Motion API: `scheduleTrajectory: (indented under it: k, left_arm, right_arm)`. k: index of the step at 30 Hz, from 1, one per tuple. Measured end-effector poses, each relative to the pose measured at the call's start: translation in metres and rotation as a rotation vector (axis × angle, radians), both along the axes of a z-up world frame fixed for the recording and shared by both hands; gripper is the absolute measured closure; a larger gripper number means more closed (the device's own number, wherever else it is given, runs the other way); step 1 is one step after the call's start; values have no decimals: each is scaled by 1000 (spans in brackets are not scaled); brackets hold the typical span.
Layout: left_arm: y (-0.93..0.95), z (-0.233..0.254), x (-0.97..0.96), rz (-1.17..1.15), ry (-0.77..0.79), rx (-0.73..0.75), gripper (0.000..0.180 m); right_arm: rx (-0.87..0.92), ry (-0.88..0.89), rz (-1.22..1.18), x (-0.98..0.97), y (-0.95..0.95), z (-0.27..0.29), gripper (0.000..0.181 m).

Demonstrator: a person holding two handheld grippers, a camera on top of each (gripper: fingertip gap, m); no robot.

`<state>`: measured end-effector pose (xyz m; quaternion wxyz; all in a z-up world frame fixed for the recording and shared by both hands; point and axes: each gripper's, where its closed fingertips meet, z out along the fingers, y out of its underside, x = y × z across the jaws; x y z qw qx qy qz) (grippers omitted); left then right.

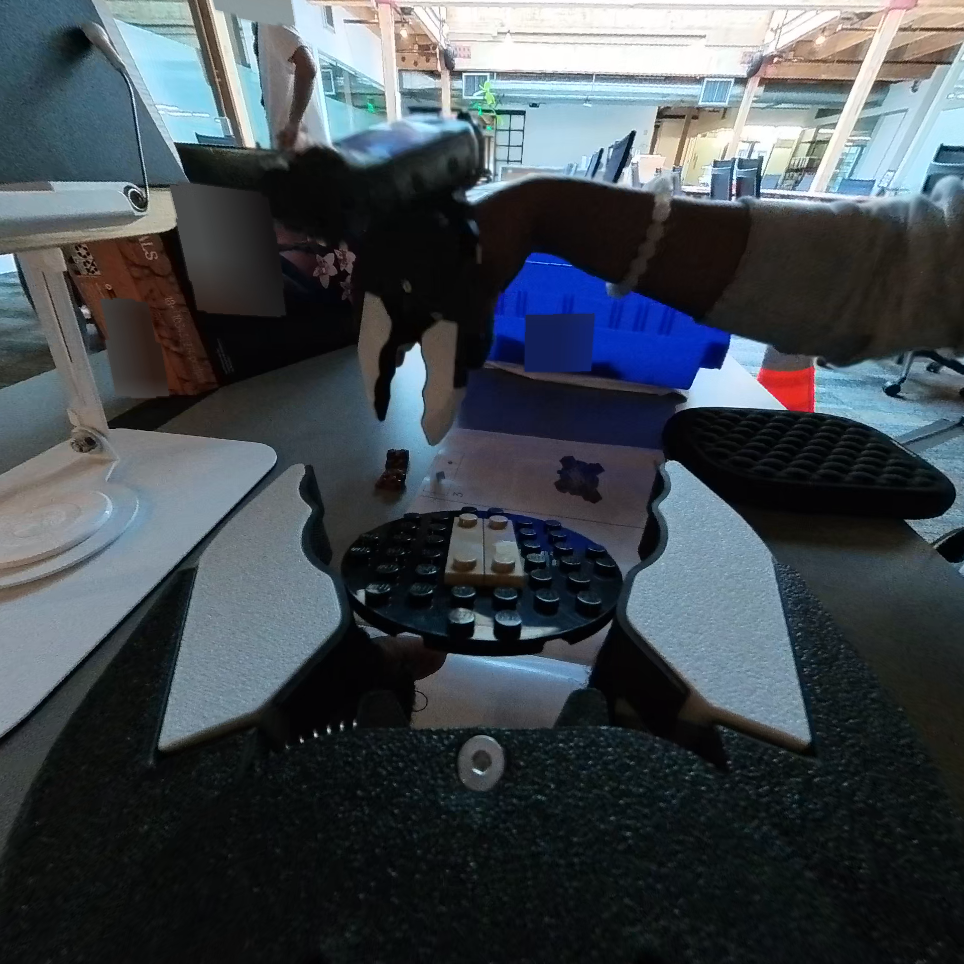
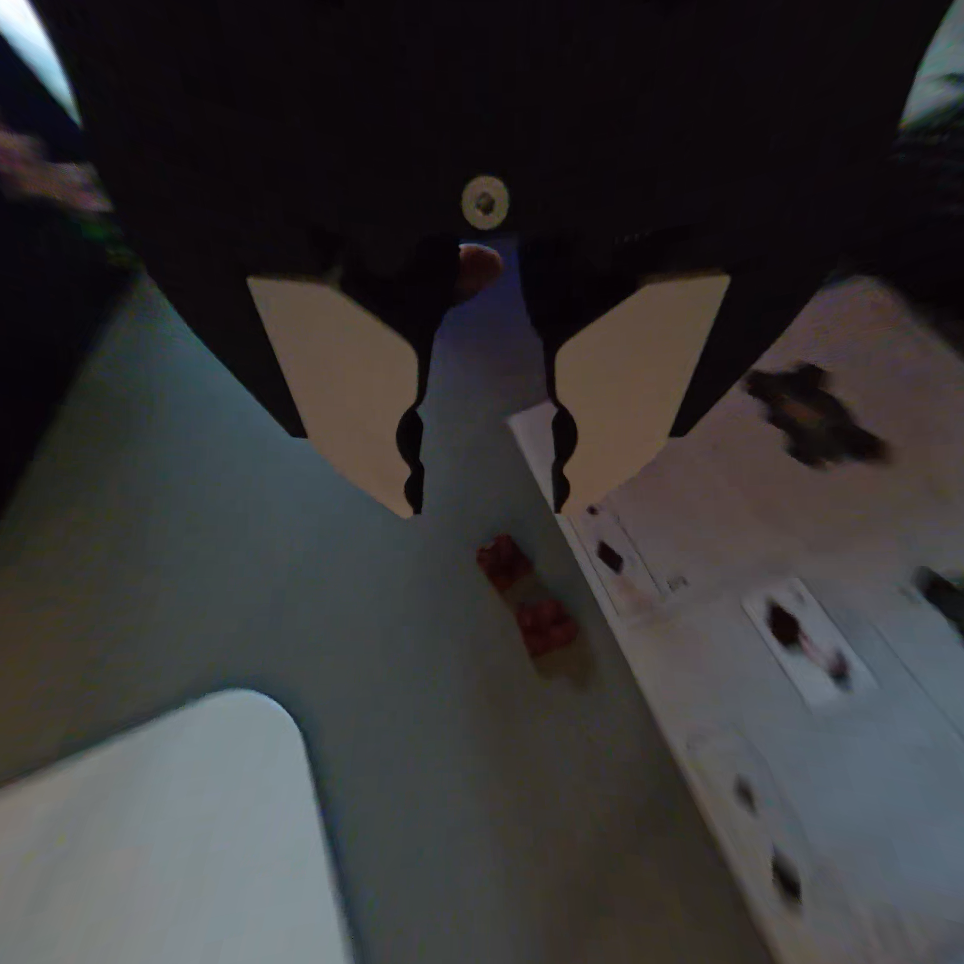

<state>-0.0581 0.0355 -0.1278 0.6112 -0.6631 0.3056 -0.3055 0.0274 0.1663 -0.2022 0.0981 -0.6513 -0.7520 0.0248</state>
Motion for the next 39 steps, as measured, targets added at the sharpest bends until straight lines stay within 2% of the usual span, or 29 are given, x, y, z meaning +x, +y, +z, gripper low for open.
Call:
scheduleTrajectory:
  k: [2, 6, 9, 11, 14, 16, 18, 22, 23, 27, 29, 35, 37, 39]
  left_arm:
    - [0, 0, 0, -1, 2, 0, 63]
    - [0, 0, 0, 0, 5, -1, 63]
    - [1, -1, 0, 1, 5, -3, 63]
    - [0, -1, 0, 1, 6, -5, 63]
    - [0, -2, 0, 2, 7, -5, 63]
    - [0, -2, 0, -1, 4, -7, 63]
    - [1, -2, 0, -3, 6, -6, 63]
    - [0, -1, 1, -4, 7, -2, 63]
    - [0, -1, 1, -4, 7, -3, 63]
    - [0, -1, 0, -2, 5, 0, 63]
    - [0, -1, 1, -2, 9, -2, 63]
    - [0, -1, 2, -8, 6, -2, 63]
    - [1, -1, 2, -6, 9, -3, 63]
    - [0, -2, 1, -2, 13, -4, 63]
  right_arm:
    - [75, -13, 100, -1, 6, -5, 140]
    - [36, 53, 226, -16, -3, -10, 147]
    - [22, 31, 221, -17, 1, -13, 150]
    - [15, -20, 86, -10, 10, -14, 165]
    - [-113, -49, -284, 1, 1, -16, 170]
    - [-209, 8, -445, -1, -16, -15, 168]
    - [-244, 78, -464, -6, -29, -10, 163]
    - [-18, 216, -172, -15, -7, 13, 144]
    - [-17, 237, -124, -18, -4, 15, 142]
    - [-318, 349, -193, -39, -4, 12, 139]
    - [-410, 396, -271, -45, 2, 9, 139]
    - [-481, 358, -391, -30, -2, -7, 134]
    - [-498, 360, -470, -24, -2, -8, 138]
    - [-568, 338, -538, -14, -16, -6, 135]
